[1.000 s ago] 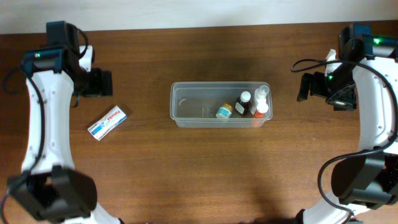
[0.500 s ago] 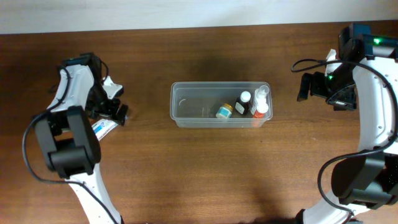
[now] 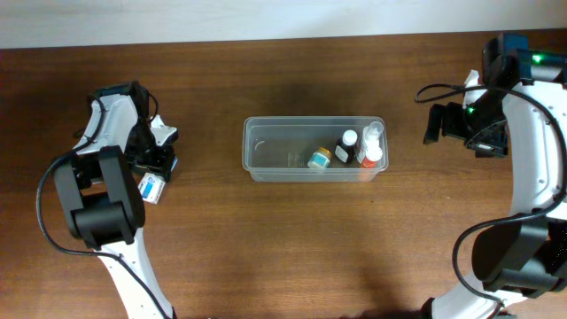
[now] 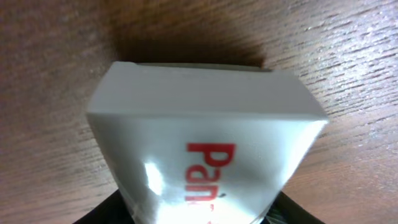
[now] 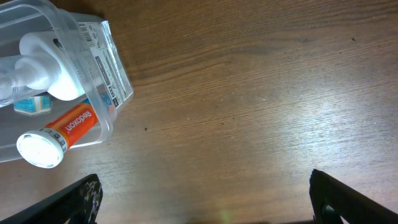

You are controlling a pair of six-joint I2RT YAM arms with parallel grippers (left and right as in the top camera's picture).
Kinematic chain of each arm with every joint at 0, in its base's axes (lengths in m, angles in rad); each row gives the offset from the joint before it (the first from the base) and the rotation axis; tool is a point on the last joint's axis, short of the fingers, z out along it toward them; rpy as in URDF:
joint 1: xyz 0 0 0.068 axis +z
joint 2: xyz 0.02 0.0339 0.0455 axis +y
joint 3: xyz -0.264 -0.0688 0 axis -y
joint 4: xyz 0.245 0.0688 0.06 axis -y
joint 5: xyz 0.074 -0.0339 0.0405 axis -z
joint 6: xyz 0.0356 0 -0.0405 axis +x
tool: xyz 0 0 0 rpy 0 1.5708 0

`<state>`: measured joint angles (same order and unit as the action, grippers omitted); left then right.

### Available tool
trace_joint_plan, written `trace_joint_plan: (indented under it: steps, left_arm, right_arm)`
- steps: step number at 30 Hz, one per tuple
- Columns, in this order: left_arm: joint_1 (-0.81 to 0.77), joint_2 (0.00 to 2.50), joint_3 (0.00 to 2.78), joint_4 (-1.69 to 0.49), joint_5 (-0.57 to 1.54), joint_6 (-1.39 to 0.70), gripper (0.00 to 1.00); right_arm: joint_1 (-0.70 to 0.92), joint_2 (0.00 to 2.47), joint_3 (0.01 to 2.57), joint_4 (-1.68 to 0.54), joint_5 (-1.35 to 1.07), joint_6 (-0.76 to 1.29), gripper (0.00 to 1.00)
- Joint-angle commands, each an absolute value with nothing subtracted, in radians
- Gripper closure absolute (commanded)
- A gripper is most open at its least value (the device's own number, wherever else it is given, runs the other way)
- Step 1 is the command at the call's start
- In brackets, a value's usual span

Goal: Pack container
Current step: 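Move the left gripper to the white Panadol box and grasp it, then place the Panadol box into the container's left side and release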

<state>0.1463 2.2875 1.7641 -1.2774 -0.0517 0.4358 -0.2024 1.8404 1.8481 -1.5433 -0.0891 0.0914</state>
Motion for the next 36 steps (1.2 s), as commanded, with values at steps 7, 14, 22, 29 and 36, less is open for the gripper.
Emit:
trace_joint_plan:
  steps: [7,14,22,29,36]
  left_arm:
    - [0.099,2.227,1.884,-1.354,-0.040,0.332,0.53]
    - [-0.052,2.032,1.931,-1.326,-0.037,0.331,0.52]
    - [-0.306,1.923,1.931,-1.222,-0.037,0.472,0.52]
    - [-0.480,1.968,1.929,-1.171,-0.036,0.526,0.53]
    - [-0.534,2.077,1.928,-1.161,-0.037,0.525,0.53]
  right_arm:
    - [-0.204,1.821,1.843,-1.544,-0.097,0.082,0.02]
    - [-0.204,1.821,1.843,-1.543,-0.097,0.082,0.02]
    - [-0.204,1.821,1.843,-1.543,-0.097,0.082,0.02]
    - [-0.204,1.821,1.843,-1.542,-0.097,0.082,0.02]
    - [-0.204,1.821,1.843,-1.542,-0.098,0.082,0.02]
